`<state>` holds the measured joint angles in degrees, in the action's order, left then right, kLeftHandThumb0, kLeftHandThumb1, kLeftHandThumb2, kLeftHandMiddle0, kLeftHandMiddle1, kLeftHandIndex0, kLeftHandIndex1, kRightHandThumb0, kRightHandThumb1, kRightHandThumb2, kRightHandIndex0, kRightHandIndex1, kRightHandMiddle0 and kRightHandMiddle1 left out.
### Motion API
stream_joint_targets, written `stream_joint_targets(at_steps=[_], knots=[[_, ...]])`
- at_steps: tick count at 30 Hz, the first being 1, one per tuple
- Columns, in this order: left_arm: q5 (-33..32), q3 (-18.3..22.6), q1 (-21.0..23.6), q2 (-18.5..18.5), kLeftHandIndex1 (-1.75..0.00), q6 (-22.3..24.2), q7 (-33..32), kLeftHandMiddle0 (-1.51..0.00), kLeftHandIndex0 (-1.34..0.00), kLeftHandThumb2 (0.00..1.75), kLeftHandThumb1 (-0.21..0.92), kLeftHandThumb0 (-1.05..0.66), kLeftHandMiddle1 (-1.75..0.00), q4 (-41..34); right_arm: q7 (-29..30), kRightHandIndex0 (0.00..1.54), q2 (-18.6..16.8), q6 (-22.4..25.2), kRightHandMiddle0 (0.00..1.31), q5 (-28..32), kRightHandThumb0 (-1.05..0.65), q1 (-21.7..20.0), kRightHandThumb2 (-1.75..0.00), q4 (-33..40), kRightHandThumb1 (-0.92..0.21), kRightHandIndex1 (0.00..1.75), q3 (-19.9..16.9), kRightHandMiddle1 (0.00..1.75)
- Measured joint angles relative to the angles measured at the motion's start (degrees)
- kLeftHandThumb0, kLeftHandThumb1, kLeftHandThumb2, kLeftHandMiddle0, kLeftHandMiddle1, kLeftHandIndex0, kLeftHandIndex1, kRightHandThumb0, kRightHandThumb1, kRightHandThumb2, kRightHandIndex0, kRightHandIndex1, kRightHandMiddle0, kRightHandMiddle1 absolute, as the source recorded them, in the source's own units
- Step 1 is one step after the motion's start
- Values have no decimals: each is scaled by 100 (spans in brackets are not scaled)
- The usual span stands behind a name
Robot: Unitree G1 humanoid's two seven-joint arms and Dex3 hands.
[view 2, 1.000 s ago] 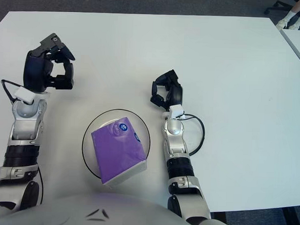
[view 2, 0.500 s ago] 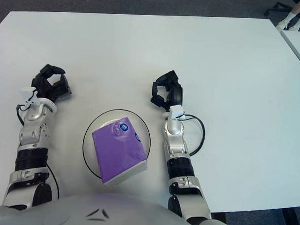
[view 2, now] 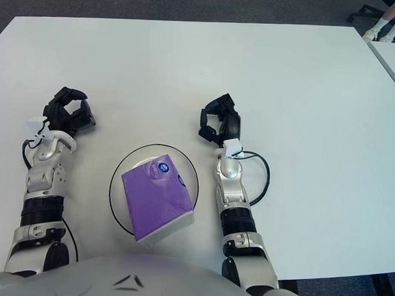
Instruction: Put the tissue paper into the plate.
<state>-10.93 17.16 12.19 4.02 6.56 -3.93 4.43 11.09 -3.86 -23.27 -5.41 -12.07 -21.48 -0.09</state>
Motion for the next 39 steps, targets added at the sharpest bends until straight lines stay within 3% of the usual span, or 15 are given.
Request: stream_joint_targets(at_steps=[17,39], knots=[[123,-300,-383,-255,-175,-465,-49,-128,-66,141,25,-51,-175,-201,-148,59,11,303,43,-4,-41,225,-103,378,-55,138,34,175],[384,-519,-648,-485,-175,-668,-263,-128,-63,135,30,-49,-175,-403,-278,60,8,481,44,-14,-41,438,-105,684,-53,138,87,175]])
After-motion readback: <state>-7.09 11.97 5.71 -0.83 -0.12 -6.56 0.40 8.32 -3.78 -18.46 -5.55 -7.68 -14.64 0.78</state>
